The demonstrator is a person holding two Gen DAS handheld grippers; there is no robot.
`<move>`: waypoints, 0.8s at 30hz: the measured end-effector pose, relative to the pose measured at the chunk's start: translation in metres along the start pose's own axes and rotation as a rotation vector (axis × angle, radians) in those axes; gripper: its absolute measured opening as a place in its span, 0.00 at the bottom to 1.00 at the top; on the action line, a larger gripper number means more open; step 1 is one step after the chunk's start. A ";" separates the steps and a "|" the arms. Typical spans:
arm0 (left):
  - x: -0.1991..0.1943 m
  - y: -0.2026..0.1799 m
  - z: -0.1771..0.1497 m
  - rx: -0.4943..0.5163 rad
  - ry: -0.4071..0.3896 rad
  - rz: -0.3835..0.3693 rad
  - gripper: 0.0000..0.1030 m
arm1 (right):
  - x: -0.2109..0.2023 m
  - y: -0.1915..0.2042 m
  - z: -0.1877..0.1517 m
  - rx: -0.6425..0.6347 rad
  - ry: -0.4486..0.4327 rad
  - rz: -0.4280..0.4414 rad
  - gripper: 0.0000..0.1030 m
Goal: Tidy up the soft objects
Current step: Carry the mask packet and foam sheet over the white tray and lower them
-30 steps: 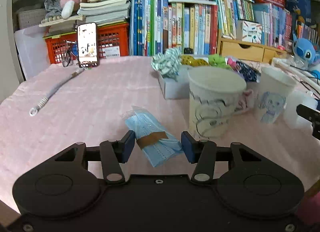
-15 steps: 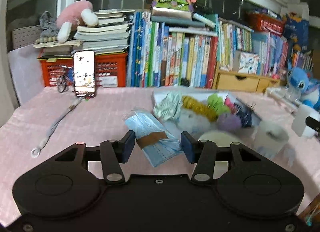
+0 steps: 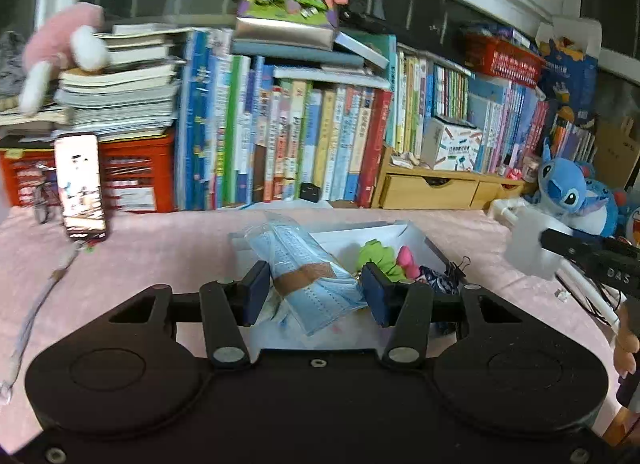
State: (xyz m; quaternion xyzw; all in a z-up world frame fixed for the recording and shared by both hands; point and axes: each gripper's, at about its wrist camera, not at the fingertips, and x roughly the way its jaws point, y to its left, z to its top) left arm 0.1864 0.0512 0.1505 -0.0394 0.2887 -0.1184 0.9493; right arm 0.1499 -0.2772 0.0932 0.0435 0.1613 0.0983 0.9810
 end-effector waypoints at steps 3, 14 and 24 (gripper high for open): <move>0.035 -0.009 0.020 0.016 0.064 -0.006 0.47 | 0.032 -0.002 0.012 0.018 0.053 0.027 0.57; 0.164 -0.020 0.063 -0.023 0.239 -0.047 0.47 | 0.141 0.003 0.024 0.011 0.189 0.013 0.57; 0.234 -0.022 0.061 -0.028 0.339 -0.043 0.47 | 0.201 0.006 0.010 -0.057 0.281 -0.031 0.57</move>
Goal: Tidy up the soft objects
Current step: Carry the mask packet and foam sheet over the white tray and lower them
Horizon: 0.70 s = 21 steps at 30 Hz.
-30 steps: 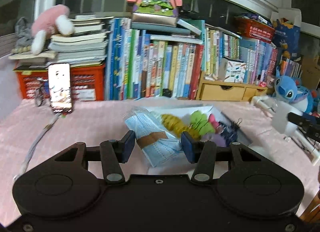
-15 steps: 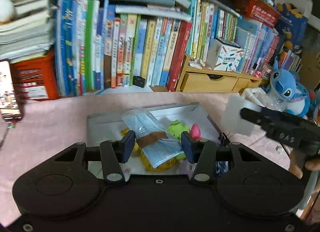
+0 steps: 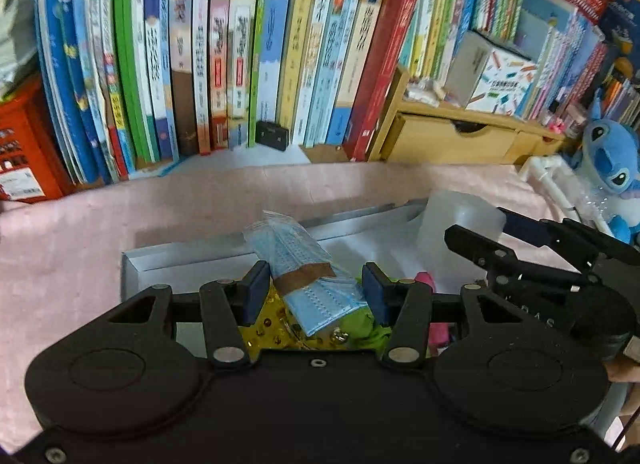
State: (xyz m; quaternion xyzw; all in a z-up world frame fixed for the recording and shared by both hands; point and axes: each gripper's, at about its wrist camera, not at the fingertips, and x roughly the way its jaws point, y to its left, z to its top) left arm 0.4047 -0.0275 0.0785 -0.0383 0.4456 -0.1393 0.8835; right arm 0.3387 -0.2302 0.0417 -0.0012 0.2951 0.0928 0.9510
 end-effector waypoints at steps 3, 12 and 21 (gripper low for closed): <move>0.013 0.003 -0.001 0.003 0.027 -0.008 0.47 | 0.009 0.001 -0.004 -0.002 0.009 0.020 0.57; 0.038 0.014 -0.006 -0.026 0.081 -0.028 0.47 | 0.022 -0.007 -0.006 0.069 0.035 0.124 0.57; 0.037 0.013 -0.012 -0.010 0.091 -0.033 0.48 | 0.023 -0.014 -0.012 0.151 0.072 0.183 0.57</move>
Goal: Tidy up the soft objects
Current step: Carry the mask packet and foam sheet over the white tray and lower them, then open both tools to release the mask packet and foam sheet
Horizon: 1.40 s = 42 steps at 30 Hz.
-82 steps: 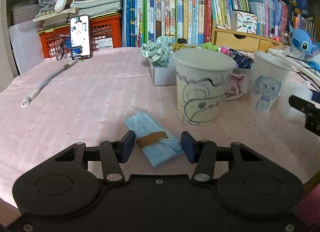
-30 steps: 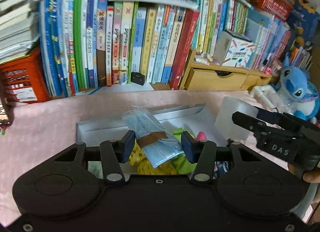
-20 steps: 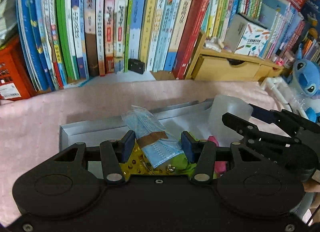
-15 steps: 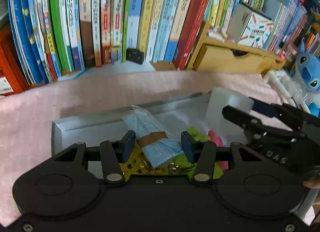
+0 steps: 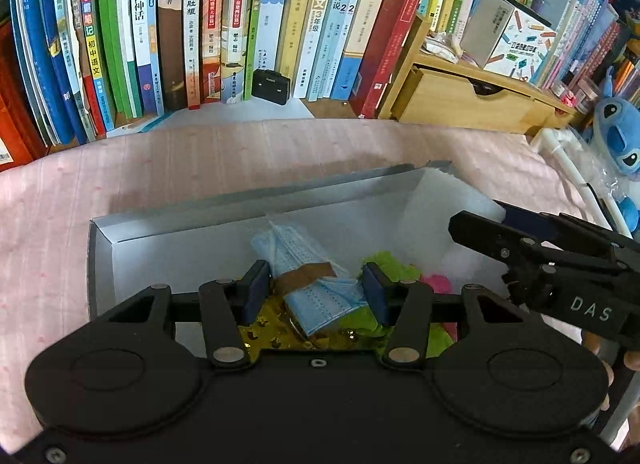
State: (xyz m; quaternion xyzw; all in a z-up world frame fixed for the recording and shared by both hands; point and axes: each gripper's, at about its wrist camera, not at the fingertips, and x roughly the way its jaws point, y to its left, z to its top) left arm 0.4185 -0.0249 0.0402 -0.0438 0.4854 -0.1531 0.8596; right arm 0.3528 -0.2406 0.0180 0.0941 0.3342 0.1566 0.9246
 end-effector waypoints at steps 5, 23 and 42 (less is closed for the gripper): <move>-0.011 -0.003 -0.004 0.000 -0.007 -0.005 0.52 | -0.011 -0.005 0.002 0.032 0.011 -0.032 0.57; -0.059 -0.025 -0.026 0.035 -0.031 0.008 0.71 | -0.024 -0.014 -0.018 0.126 0.066 -0.072 0.75; -0.140 -0.073 -0.084 0.158 -0.204 0.025 0.76 | -0.115 0.002 -0.028 0.094 -0.056 0.021 0.81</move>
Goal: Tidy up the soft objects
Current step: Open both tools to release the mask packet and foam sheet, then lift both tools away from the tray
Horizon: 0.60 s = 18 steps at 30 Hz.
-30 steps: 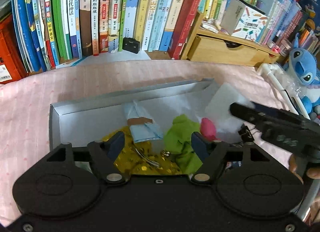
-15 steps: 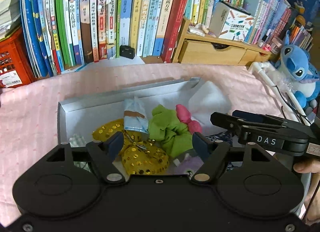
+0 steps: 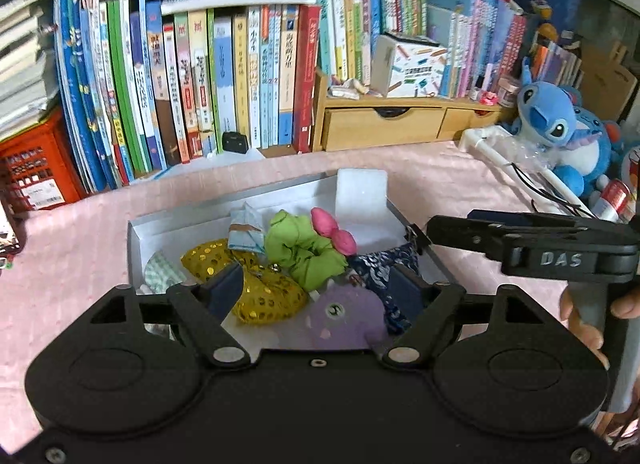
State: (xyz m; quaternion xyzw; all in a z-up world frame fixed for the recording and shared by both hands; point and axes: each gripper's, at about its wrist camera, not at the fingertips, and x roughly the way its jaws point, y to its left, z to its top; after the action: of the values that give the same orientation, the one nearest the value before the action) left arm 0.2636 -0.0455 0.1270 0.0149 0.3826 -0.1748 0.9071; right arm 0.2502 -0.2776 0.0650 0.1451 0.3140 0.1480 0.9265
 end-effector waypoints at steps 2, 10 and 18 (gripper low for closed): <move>-0.010 -0.004 -0.008 0.008 -0.023 0.002 0.76 | -0.013 0.001 -0.005 0.003 -0.014 0.016 0.82; -0.052 -0.015 -0.042 0.011 -0.153 -0.007 0.84 | -0.055 0.002 -0.027 0.017 -0.049 0.045 0.82; -0.077 -0.018 -0.078 -0.036 -0.224 -0.035 0.85 | -0.085 -0.008 -0.051 0.042 -0.082 0.049 0.83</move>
State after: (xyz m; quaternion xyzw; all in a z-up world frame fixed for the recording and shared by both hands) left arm 0.1544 -0.0263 0.1278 -0.0278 0.2823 -0.1843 0.9410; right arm 0.1553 -0.3068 0.0692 0.1780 0.2752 0.1578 0.9315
